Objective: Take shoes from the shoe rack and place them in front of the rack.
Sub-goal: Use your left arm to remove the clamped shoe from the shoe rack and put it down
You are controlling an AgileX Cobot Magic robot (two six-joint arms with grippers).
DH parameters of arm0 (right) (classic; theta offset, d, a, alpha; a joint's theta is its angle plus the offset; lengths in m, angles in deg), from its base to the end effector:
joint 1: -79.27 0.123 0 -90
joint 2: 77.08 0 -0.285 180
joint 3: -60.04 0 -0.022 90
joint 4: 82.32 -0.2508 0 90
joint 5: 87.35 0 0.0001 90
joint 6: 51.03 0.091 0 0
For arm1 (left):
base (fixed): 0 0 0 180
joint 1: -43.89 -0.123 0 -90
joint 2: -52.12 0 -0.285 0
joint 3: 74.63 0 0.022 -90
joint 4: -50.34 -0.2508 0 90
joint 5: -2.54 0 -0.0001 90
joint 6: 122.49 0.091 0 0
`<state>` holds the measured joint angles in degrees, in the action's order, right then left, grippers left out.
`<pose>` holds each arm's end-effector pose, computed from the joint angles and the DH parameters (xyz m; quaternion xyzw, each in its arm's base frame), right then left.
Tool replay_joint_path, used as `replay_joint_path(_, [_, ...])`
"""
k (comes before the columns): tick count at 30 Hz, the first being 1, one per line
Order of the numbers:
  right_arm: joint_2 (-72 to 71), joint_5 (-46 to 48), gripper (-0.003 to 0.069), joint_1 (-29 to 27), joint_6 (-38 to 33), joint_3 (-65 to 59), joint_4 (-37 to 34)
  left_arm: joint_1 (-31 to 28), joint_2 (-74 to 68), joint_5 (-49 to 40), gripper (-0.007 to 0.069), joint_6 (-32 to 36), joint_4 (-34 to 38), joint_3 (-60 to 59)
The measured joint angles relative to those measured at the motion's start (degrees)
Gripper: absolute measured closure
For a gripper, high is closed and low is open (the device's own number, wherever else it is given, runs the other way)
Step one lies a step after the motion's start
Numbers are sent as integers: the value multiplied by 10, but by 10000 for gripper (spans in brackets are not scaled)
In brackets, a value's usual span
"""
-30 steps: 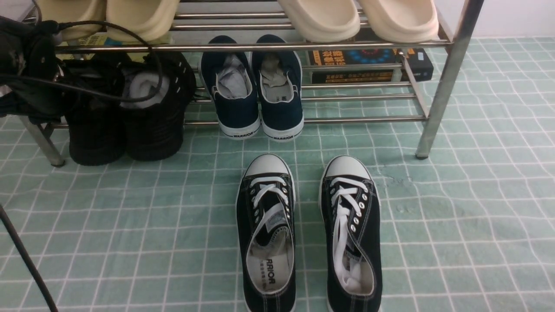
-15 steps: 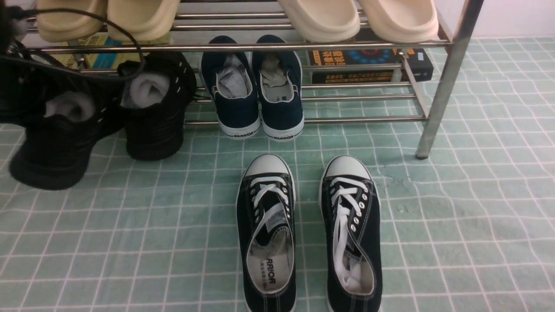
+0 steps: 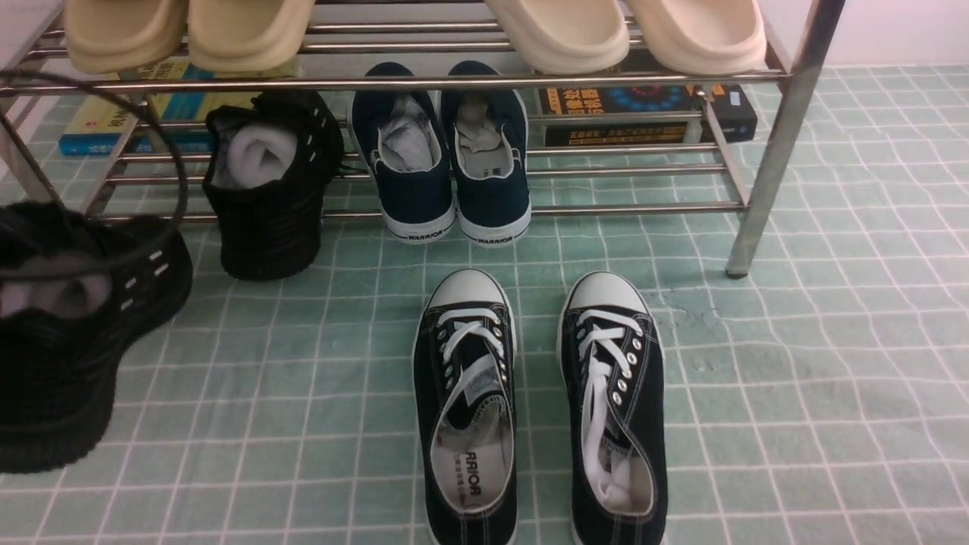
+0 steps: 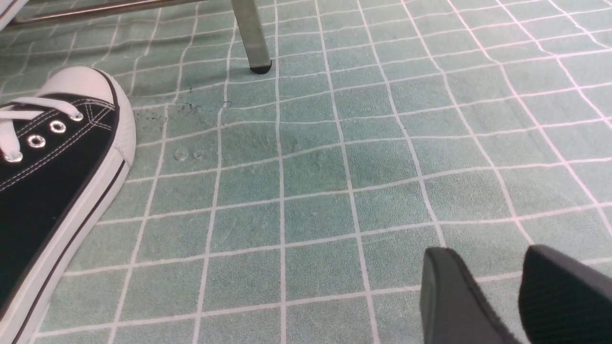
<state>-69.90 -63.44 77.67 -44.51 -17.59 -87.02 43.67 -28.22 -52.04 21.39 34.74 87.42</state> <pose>0.0512 0.0016 0.1740 0.0782 0.8085 0.0603 0.5801 0.2453 0.0209 0.3112 -0.2523 0.9308 0.0482 0.2599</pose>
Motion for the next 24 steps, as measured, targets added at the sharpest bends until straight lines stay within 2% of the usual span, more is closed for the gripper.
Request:
replay_joint_path(8, [0, 0, 422, 0, 0, 0, 0, 0, 0, 173, 603, -12, -1, -139])
replay_joint_path(15, [0, 0, 422, 0, 0, 0, -1, 0, 0, 222, 562, -12, -6, -188])
replay_joint_path(20, [0, 0, 422, 0, 0, 0, -1, 0, 0, 236, 430, -12, -8, -213])
replay_joint_path(21, [0, 0, 422, 0, 0, 0, -1, 0, 1, 225, 347, -12, -8, -214])
replay_joint_path(24, [0, 0, 422, 0, 0, 0, -1, 0, 8, 175, 221, -12, -8, -189])
